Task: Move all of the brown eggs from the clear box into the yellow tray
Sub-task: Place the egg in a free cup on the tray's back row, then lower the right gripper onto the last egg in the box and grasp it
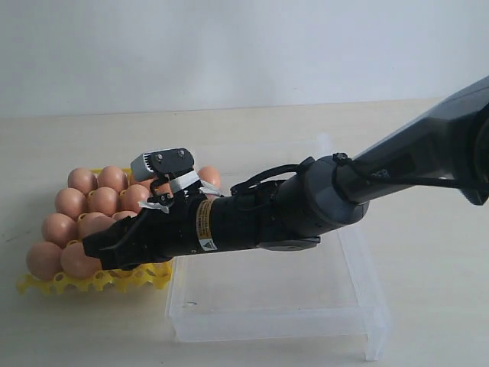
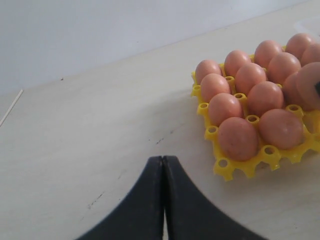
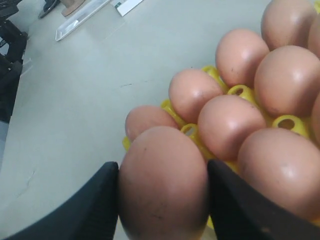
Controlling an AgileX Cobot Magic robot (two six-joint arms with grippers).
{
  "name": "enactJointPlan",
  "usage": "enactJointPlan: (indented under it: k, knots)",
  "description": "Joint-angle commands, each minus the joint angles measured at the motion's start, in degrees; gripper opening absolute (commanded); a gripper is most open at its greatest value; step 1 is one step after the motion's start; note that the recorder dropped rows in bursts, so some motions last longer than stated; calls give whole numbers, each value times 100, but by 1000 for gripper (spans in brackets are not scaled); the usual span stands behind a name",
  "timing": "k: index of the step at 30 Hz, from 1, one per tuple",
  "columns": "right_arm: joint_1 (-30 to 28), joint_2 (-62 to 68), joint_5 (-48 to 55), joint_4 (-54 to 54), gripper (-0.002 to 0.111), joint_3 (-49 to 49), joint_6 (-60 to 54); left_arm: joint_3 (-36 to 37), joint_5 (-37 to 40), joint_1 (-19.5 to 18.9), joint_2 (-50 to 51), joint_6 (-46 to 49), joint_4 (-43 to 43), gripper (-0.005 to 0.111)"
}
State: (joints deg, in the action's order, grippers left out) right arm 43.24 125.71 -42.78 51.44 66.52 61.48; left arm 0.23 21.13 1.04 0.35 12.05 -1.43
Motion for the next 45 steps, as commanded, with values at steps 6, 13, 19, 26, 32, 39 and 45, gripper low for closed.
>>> enactJointPlan:
  k: [6,13,19,26,32,39,45]
  knots:
    - [-4,-1,351,-51,62,41,321,-23,-43,11,-35,-32,0,0]
    - [-4,-514,485,-101,62,41,343,-23,-43,11,-35,-32,0,0]
    - [-4,-1773,3295,-1074,56,41,-59,-23,-43,11,-35,-32,0,0]
    - [-169,-2105,7359,-4360,54,837,-4815,-23,-43,11,-35,-32,0,0]
    - [-472,-1455,7859,-5281,55,1592,-5545,-23,-43,11,-35,-32,0,0]
    - [-892,-278,8076,-5847,56,2912,-4812,-23,-43,11,-35,-32,0,0]
    - [-1023,447,8174,-6256,56,3858,-4039,-23,-43,11,-35,-32,0,0]
